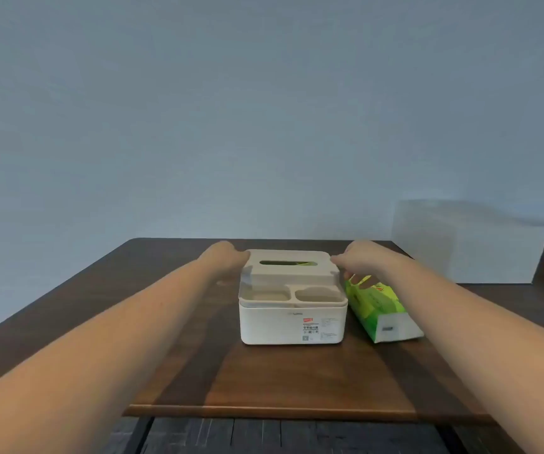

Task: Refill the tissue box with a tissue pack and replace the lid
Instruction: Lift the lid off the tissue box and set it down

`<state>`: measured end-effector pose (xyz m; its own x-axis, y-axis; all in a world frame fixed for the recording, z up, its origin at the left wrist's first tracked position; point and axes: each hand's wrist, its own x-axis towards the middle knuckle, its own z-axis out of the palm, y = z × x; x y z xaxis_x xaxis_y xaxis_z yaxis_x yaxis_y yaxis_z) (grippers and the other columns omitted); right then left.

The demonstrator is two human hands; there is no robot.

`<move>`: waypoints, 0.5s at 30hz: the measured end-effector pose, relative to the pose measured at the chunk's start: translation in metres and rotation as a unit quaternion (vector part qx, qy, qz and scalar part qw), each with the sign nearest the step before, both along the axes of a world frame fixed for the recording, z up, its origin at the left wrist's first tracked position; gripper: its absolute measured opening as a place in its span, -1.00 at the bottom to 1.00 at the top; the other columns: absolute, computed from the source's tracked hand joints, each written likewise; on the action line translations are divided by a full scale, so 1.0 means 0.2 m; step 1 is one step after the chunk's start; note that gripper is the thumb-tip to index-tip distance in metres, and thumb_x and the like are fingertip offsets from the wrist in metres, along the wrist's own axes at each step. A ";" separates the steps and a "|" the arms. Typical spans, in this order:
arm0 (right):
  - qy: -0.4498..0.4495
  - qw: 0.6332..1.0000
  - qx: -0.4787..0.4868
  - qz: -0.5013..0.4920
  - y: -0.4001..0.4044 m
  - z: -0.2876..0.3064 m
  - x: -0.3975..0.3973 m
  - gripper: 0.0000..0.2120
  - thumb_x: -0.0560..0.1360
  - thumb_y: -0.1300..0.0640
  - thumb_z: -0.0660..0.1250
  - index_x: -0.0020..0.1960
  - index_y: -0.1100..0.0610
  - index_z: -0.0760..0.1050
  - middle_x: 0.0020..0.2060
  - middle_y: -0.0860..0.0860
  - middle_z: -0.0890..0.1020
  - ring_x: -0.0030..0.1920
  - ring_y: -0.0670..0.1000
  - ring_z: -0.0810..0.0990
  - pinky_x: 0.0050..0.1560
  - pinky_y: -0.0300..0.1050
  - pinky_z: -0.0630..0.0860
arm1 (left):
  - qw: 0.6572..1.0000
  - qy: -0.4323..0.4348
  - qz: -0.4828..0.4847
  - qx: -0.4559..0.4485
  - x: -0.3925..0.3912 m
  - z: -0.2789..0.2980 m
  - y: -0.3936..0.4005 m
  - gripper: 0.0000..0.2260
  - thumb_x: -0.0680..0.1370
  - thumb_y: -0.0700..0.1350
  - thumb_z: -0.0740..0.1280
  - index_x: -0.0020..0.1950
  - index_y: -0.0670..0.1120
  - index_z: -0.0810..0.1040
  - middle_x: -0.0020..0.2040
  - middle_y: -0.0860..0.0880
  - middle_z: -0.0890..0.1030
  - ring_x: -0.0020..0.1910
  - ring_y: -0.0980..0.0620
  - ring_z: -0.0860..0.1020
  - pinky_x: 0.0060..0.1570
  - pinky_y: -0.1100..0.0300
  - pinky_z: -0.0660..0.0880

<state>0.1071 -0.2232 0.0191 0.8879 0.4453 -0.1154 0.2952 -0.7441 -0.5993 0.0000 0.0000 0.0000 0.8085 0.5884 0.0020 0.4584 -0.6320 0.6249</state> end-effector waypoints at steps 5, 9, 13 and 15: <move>-0.002 0.999 -0.009 -0.045 0.05 -0.02 -0.02 -0.87 0.55 0.20 0.17 -0.05 0.24 0.44 0.08 0.19 0.56 0.11 0.18 0.60 -0.07 -0.01 0.62 | 1.000 -0.016 0.015 0.011 0.02 -0.03 -0.02 -0.72 0.55 -0.09 0.17 -0.34 -0.15 0.33 -0.38 -0.09 0.40 -0.40 -0.08 0.36 -0.24 0.13 0.34; -0.004 0.998 0.001 -0.059 0.09 -0.05 -0.01 -0.89 0.51 0.27 0.19 -0.07 0.26 0.49 0.02 0.23 0.62 0.03 0.18 0.62 0.13 0.09 0.61 | 0.998 -0.024 0.032 0.049 0.04 -0.04 -0.01 -0.78 0.49 -0.16 0.21 -0.36 -0.13 0.35 -0.34 -0.08 0.38 -0.29 -0.09 0.35 -0.31 0.15 0.29; -0.023 0.997 -0.037 -0.057 0.11 -0.05 -0.01 -0.90 0.48 0.28 0.23 -0.10 0.27 0.52 -0.15 0.18 0.56 -0.15 0.16 0.51 0.12 0.03 0.58 | 0.996 -0.042 0.050 0.067 0.06 -0.05 -0.02 -0.91 0.47 -0.19 0.21 -0.24 -0.12 0.43 -0.27 -0.07 0.44 -0.28 -0.08 0.36 -0.40 0.20 0.24; -0.023 0.998 -0.033 -0.057 0.12 -0.03 -0.02 -0.93 0.46 0.29 0.26 -0.12 0.27 0.52 -0.18 0.16 0.54 -0.16 0.16 0.49 0.03 -0.01 0.57 | 0.995 -0.063 0.054 0.059 0.06 -0.04 -0.03 -0.92 0.47 -0.18 0.24 -0.22 -0.11 0.46 -0.27 -0.06 0.48 -0.30 -0.08 0.40 -0.40 0.22 0.27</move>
<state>0.1037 -0.1993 0.0124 0.9371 0.3344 -0.1000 0.2326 -0.8118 -0.5356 0.0122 -0.0054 -0.0083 0.7296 0.6617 0.1727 0.4507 -0.6552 0.6063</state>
